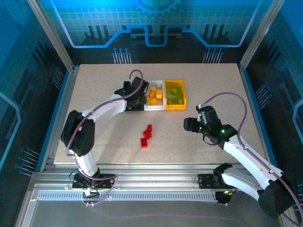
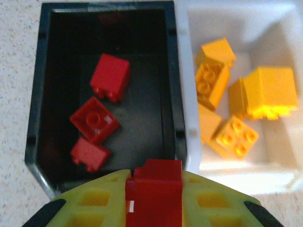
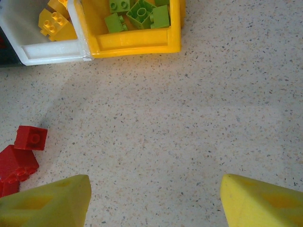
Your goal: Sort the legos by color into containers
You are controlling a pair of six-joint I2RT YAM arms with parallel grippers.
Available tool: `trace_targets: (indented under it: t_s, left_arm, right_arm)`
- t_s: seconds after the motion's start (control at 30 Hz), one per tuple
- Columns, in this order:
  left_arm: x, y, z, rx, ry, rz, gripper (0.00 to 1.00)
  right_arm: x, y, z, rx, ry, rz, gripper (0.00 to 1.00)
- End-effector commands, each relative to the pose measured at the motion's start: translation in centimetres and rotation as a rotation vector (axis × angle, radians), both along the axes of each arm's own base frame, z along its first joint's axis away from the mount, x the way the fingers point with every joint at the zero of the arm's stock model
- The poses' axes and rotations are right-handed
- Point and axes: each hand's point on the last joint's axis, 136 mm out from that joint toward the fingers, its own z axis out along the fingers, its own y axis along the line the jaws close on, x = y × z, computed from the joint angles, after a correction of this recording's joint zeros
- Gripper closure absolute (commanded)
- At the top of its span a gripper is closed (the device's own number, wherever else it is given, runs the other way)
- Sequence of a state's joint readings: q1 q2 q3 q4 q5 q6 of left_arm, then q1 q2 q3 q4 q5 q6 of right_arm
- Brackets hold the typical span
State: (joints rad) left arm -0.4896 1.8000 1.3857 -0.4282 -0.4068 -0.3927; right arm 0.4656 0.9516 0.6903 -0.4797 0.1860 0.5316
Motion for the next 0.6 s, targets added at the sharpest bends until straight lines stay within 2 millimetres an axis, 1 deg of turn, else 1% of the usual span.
trace_targets:
  t_s: [0.0,0.07,0.13,0.2,0.3,0.33,0.4,0.47,0.5,0.57]
  left_arm:
    - [2.5,1.2,0.6,0.0,-0.016,0.046,0.76]
    - [3.6,1.9,0.1,0.011,0.003,0.067,0.75]
    - [4.2,2.4,-0.5,0.027,0.017,0.079,0.72]
    - [4.6,2.4,-1.1,0.033,0.031,0.079,0.67]
    - [4.6,2.1,-1.3,0.024,0.042,0.071,0.55]
    - [4.4,2.1,-1.2,0.015,0.04,0.071,0.52]
    - [4.1,1.9,-0.8,-0.008,0.033,0.067,0.47]
    - [3.1,1.5,0.1,-0.039,0.026,0.053,0.43]
    - [2.6,1.1,0.5,-0.053,0.018,0.044,0.38]
    - [0.9,0.2,1.2,-0.077,0.004,0.01,0.26]
  right_arm:
    - [0.0,0.1,1.4,0.003,-0.03,-0.001,0.27]
    - [-0.1,0.0,1.7,0.005,-0.034,-0.005,0.27]
    - [-0.1,-0.1,1.9,0.005,-0.041,-0.004,0.27]
    - [-0.1,-0.2,2.1,0.003,-0.044,-0.006,0.27]
    - [-0.1,-0.1,2.4,0.005,-0.047,-0.005,0.27]
    - [-0.1,-0.1,2.4,0.008,-0.048,-0.006,0.26]
    - [0.0,0.0,2.7,0.013,-0.054,-0.006,0.26]
    - [0.0,0.0,2.7,0.015,-0.053,-0.005,0.26]
    - [0.0,0.1,2.6,0.016,-0.051,-0.004,0.26]
    - [0.0,0.1,2.6,0.016,-0.049,-0.002,0.26]
